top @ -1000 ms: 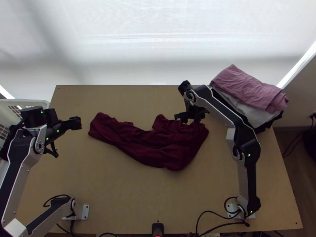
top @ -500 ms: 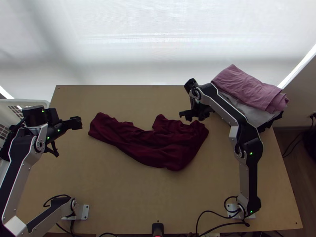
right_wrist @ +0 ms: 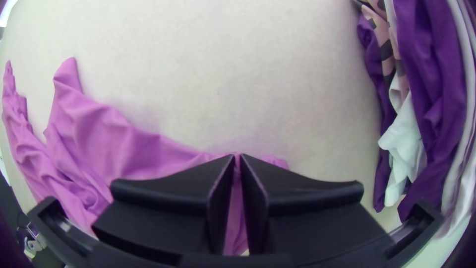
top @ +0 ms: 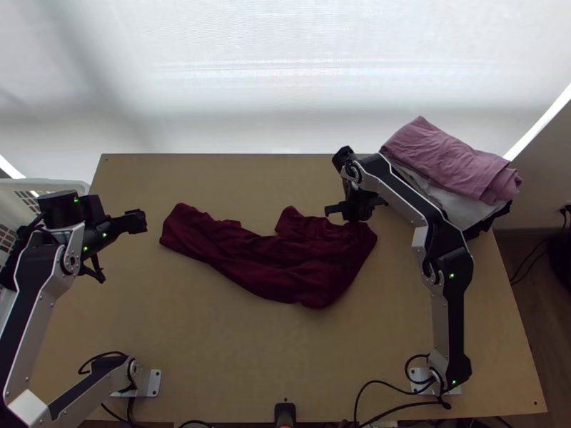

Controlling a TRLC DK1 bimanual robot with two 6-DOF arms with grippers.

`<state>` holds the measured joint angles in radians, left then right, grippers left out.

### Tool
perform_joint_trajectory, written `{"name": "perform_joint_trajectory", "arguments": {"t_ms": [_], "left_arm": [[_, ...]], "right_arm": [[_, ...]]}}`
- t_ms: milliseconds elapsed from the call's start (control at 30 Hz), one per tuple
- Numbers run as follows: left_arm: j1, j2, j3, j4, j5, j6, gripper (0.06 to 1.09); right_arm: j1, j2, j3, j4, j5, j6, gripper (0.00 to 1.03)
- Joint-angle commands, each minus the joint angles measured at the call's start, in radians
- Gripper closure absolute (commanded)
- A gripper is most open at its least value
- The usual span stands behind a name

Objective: Fold the t-shirt

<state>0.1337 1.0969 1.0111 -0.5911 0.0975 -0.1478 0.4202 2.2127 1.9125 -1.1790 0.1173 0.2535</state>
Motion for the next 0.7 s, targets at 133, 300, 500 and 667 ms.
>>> {"name": "perform_joint_trajectory", "arguments": {"t_ms": [133, 300, 500, 667], "left_arm": [[0.006, 0.207, 0.142, -0.13, 0.059, 0.008, 0.1], [-0.042, 0.343, 0.236, -0.223, 0.148, -0.001, 0.11], [-0.114, 0.52, 0.376, -0.358, 0.15, -0.03, 0.11], [-0.135, 0.629, 0.428, -0.426, 0.148, -0.021, 0.11]], "right_arm": [[-0.003, -0.025, -0.024, 0.001, 0.01, -0.007, 1.0], [0.006, -0.05, -0.024, 0.001, 0.01, -0.005, 1.0], [0.009, -0.059, -0.013, 0.001, 0.01, -0.003, 1.0], [0.009, -0.067, -0.013, 0.001, 0.01, -0.002, 1.0]]}}
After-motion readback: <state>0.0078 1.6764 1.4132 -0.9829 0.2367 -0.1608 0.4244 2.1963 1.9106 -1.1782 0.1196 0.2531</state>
